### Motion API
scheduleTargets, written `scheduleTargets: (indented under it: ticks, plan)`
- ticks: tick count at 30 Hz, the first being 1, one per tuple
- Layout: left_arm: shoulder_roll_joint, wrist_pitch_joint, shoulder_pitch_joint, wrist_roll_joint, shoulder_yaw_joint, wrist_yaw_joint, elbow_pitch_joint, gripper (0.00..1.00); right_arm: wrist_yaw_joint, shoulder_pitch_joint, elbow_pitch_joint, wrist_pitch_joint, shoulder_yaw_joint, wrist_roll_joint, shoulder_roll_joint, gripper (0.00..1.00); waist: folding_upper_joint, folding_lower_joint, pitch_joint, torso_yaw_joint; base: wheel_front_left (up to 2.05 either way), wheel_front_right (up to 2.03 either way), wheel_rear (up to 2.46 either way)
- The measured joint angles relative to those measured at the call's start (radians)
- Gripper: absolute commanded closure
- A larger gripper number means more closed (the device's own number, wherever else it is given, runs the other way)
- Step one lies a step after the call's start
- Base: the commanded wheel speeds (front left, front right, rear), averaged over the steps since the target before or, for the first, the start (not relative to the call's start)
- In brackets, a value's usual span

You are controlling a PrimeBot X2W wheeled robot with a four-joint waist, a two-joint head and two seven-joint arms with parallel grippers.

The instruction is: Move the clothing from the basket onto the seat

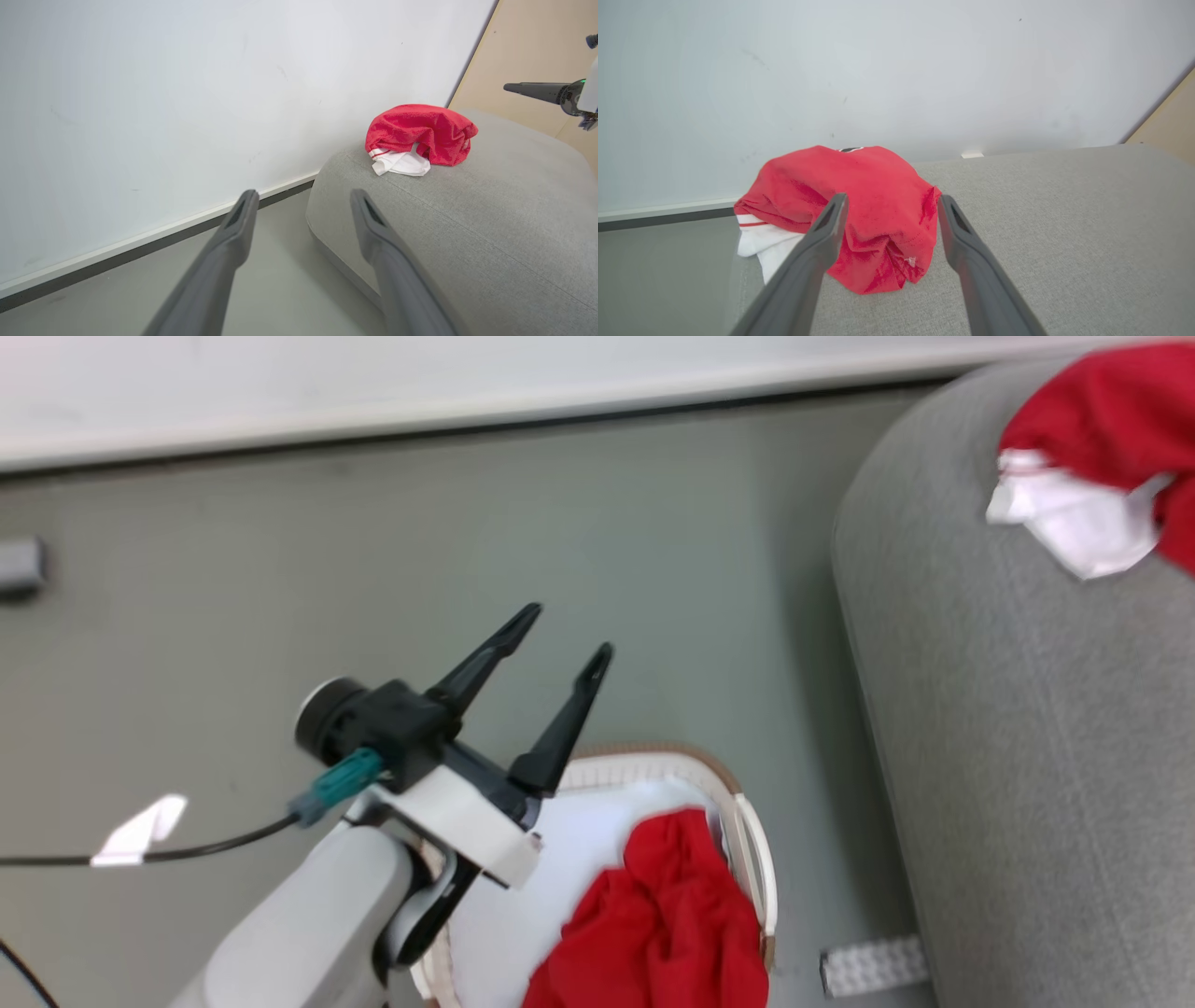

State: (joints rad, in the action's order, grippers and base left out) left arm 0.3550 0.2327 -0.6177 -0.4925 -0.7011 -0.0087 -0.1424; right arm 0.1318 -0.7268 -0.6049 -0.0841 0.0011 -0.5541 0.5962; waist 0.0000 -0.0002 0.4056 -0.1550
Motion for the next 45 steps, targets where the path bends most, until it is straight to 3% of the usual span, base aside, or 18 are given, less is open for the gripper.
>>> scheduleTargets:
  ticks: [9, 15, 28, 34, 45]
  plan:
    - [0.034, 0.019, 0.098, -0.056, 0.099, 0.078, -0.005, 0.0, 0.0, 0.15, 0.259, -0.011, 0.034, -0.089, -0.005, 0.0, 0.0, -0.0002, -0.195, 0.038, 0.0, 0.0, 0.0]
    - [0.058, 0.025, 0.193, -0.087, 0.161, 0.126, 0.012, 0.0, 0.0, 0.255, 0.385, -0.015, 0.059, -0.043, -0.045, 0.0, 0.0, -0.0002, -0.3, 0.078, 0.0, 0.0, 0.0]
    - [0.06, 0.031, 0.451, -0.089, 0.324, 0.219, 0.099, 0.0, 0.0, 0.58, 0.573, 0.128, 0.034, 0.127, -0.313, 0.0, 0.0, -0.0001, -0.423, 0.148, 0.0, 0.0, 0.0]
    - [0.011, 0.031, 0.58, -0.027, 0.441, 0.192, 0.127, 0.0, 0.0, 0.68, 0.555, 0.25, 0.077, 0.183, -0.422, 0.0, 0.0, 0.0, -0.427, 0.145, 0.0, 0.0, 0.0]
    - [-0.124, 0.031, 0.714, 0.073, 0.566, 0.07, 0.108, 0.0, 0.0, 0.763, 0.488, 0.323, 0.091, 0.201, -0.484, 0.0, 0.0, 0.0001, -0.429, 0.139, 0.0, 0.0, 0.0]
